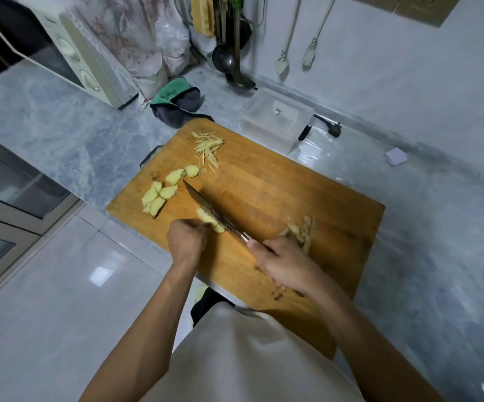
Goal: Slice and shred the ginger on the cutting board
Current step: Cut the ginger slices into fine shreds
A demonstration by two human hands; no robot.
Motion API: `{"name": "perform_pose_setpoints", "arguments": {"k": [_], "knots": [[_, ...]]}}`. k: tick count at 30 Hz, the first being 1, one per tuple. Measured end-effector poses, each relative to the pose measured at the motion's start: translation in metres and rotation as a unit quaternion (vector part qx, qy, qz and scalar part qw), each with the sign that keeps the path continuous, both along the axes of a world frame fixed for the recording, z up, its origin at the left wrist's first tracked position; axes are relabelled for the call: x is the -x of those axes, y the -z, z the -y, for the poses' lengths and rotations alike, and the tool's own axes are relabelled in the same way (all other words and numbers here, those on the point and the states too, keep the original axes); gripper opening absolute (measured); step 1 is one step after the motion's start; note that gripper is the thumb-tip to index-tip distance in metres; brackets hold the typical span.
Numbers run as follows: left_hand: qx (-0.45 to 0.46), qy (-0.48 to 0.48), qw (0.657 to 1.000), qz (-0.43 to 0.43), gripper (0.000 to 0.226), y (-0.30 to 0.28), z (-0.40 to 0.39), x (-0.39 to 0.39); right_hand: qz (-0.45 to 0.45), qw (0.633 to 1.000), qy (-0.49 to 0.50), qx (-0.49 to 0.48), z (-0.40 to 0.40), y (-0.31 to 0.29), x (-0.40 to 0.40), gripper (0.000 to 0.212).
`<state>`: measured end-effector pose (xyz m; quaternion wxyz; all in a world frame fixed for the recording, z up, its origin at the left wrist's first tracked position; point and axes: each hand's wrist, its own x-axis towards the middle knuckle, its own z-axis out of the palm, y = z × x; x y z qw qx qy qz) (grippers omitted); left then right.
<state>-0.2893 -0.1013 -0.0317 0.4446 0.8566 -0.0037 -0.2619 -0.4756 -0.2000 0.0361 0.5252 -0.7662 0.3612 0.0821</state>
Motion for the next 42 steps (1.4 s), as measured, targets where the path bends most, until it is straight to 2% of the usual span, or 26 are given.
{"name": "perform_pose_setpoints", "arguments": {"k": [3, 6, 7, 10, 14, 17, 24, 31, 42], "knots": [[0.006, 0.021, 0.999, 0.047, 0.019, -0.003, -0.008, 0.007, -0.001, 1.0, 0.013, 0.01, -0.004, 0.005, -0.001, 0.068], [0.01, 0.069, 0.992, 0.11, 0.01, -0.006, -0.018, 0.01, 0.02, 0.999, 0.023, 0.028, -0.004, 0.007, 0.002, 0.062], [0.01, 0.103, 0.982, 0.156, 0.007, -0.005, -0.024, 0.009, 0.025, 0.999, 0.019, 0.037, -0.003, 0.006, 0.002, 0.06], [0.0, 0.25, 0.909, 0.333, 0.017, 0.008, -0.045, 0.004, 0.029, 0.997, -0.005, 0.076, 0.001, 0.0, -0.002, 0.058], [0.001, 0.353, 0.827, 0.438, 0.023, 0.025, -0.048, -0.003, 0.027, 0.992, -0.029, 0.122, 0.004, 0.0, -0.013, 0.061], [0.018, 0.385, 0.799, 0.461, 0.024, 0.033, -0.046, -0.005, 0.017, 0.991, -0.043, 0.128, 0.0, 0.006, -0.014, 0.067], [0.042, 0.389, 0.806, 0.444, 0.026, 0.04, -0.045, -0.008, 0.001, 0.985, -0.065, 0.159, -0.01, 0.001, -0.008, 0.061], [0.081, 0.412, 0.763, 0.491, 0.012, 0.032, -0.041, -0.015, -0.027, 0.981, -0.075, 0.179, -0.025, -0.005, -0.01, 0.054], [0.079, 0.405, 0.773, 0.481, 0.01, 0.035, -0.042, -0.016, -0.035, 0.985, -0.052, 0.16, -0.047, -0.008, -0.021, 0.059]]}}
